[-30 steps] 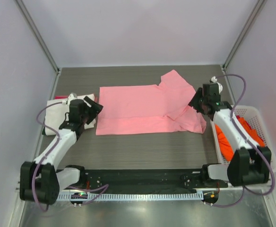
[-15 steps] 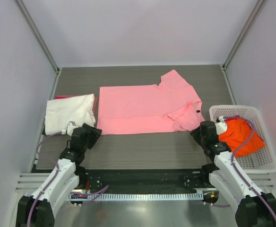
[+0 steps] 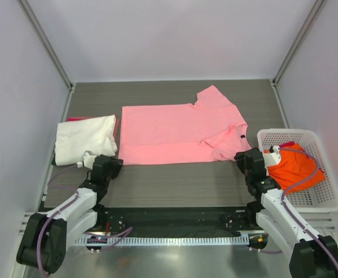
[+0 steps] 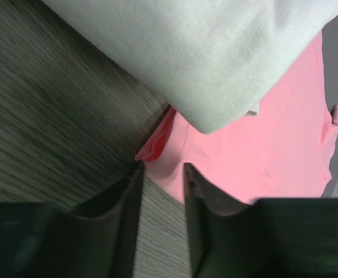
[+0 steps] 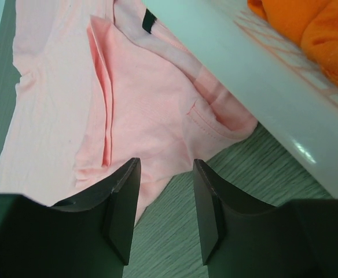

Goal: Fold and stack the t-shirts
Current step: Fold the tshirt

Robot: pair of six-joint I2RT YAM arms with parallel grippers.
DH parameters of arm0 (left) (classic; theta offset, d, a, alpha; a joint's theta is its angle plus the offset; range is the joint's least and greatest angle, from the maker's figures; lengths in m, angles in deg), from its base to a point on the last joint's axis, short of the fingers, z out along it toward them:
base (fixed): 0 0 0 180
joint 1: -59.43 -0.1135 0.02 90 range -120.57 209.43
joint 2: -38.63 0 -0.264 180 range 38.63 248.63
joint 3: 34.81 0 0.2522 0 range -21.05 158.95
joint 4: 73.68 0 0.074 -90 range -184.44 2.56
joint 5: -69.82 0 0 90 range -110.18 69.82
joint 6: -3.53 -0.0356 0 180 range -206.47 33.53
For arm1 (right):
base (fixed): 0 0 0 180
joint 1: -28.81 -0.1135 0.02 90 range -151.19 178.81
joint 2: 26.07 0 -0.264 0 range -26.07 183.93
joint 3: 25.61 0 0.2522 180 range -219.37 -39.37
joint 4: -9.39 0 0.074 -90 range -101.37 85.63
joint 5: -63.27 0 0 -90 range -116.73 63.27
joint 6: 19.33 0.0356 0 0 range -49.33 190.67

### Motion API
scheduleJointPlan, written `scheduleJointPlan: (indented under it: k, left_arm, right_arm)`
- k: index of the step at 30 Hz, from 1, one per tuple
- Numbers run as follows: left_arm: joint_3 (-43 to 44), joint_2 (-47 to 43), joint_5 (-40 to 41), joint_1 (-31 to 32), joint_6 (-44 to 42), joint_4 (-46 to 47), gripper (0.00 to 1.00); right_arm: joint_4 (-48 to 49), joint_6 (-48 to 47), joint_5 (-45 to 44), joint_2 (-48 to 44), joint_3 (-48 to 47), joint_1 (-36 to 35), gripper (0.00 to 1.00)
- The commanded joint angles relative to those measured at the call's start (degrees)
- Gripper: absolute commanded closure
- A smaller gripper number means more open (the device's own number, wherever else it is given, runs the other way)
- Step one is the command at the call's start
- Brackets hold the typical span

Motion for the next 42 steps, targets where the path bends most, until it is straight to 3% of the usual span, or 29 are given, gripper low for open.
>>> scheduleJointPlan:
  k: [1, 7, 13, 17, 21, 31, 35, 42]
  left_arm:
    - [0.66, 4.40, 1.56, 1.05, 1.05, 4.62, 0.73]
    - [1.36, 5.56, 4.45, 2.02, 1.32, 4.19, 1.00]
    - [6.01, -1.03, 9.90, 1.58, -0.35, -7.57, 1.00]
    - [7.52, -3.67, 10.61, -0.09, -1.93, -10.49, 1.00]
    - [8.13, -2.53, 9.30, -1.49, -2.81, -10.41, 1.00]
    - [8.22, 0.46, 9.03, -2.90, -4.66, -9.35, 1.00]
    - [8.31, 0.90, 8.15, -3.96, -5.19, -9.53, 1.00]
    - [8.48, 0.63, 7.89, -5.88, -6.95, -10.49, 1.00]
  right_arm:
    - [0.74, 2.22, -4.46, 1.02, 1.09, 0.46, 0.52]
    - [0.65, 1.52, -5.69, 3.83, -0.14, 0.37, 0.52]
    - [-0.75, 1.08, -6.40, 5.33, -1.38, 0.37, 0.53]
    - [-1.63, 2.22, -5.96, 5.85, -1.81, -0.16, 0.55]
    - [-4.18, 1.87, -5.69, 6.73, -3.74, -2.52, 0.55]
    - [-18.06, 4.85, -18.34, 9.02, -14.03, -15.71, 0.55]
    - [-18.60, 9.59, -20.36, 10.24, -13.77, -19.75, 0.55]
    - [-18.07, 16.28, -24.23, 20.52, -14.38, -24.94, 0.53]
